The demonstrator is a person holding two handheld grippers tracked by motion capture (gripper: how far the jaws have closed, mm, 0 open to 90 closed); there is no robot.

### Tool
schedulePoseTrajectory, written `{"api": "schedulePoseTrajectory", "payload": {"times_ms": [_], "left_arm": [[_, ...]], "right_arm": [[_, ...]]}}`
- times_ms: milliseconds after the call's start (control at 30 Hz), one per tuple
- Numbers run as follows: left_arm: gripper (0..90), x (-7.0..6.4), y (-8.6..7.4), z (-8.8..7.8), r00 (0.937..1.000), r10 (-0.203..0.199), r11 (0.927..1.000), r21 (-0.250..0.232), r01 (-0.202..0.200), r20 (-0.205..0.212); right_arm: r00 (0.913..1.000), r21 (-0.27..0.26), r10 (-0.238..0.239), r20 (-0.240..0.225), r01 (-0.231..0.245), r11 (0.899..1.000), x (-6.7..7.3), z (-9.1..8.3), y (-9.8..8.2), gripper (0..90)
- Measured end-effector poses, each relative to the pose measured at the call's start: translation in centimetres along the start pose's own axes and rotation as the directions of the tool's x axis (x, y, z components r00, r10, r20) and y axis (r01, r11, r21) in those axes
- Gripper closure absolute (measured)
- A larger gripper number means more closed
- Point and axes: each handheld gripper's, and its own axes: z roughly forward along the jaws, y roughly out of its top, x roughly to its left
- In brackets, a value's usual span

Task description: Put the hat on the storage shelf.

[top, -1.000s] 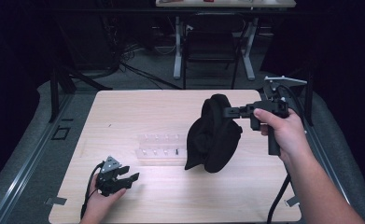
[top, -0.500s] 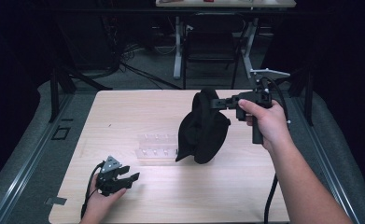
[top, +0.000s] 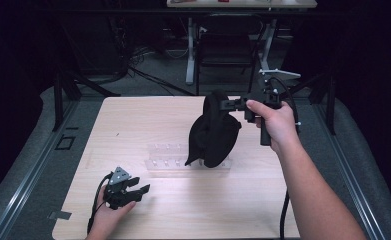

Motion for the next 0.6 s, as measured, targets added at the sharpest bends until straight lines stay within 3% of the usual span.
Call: {"api": "schedulePoseTrajectory", "payload": {"times_ms": [200, 333, 467, 500, 600], "left_arm": [[47.1, -0.2, 0.1, 0.0, 1.0, 0.006, 1.0, -0.004, -0.006, 0.002], [47.2, -0.4, 0.5, -0.4, 1.0, 0.008, 0.9994, -0.033, -0.008, 0.002], [48.6, -0.8, 1.4, -0.9, 0.9997, 0.006, 0.9979, -0.064, -0.005, 0.023], [49.7, -1.2, 2.0, -1.2, 0.9987, 0.005, 0.9973, -0.073, -0.002, 0.05], [50.8, -1.6, 2.7, -1.6, 0.9982, 0.02, 0.9957, -0.092, -0.014, 0.057]], "right_arm": [[1.0, 0.003, 0.0, 0.009, 0.0, 1.0, -0.1, 0.5, 0.1, 88.1], [1.0, 0.007, 0.001, 0.004, -0.001, 1.0, -0.2, 0.9, 0.2, 88.1], [1.0, 0.006, -0.002, -0.007, 0.002, 1.0, 0.2, 1.3, 0.0, 88.0], [0.9999, 0.011, -0.008, -0.012, 0.008, 1.0, 0.3, 1.6, -0.1, 88.0], [0.9999, 0.012, -0.007, -0.014, 0.007, 1.0, 0.5, 1.9, -0.2, 88.0]]}}
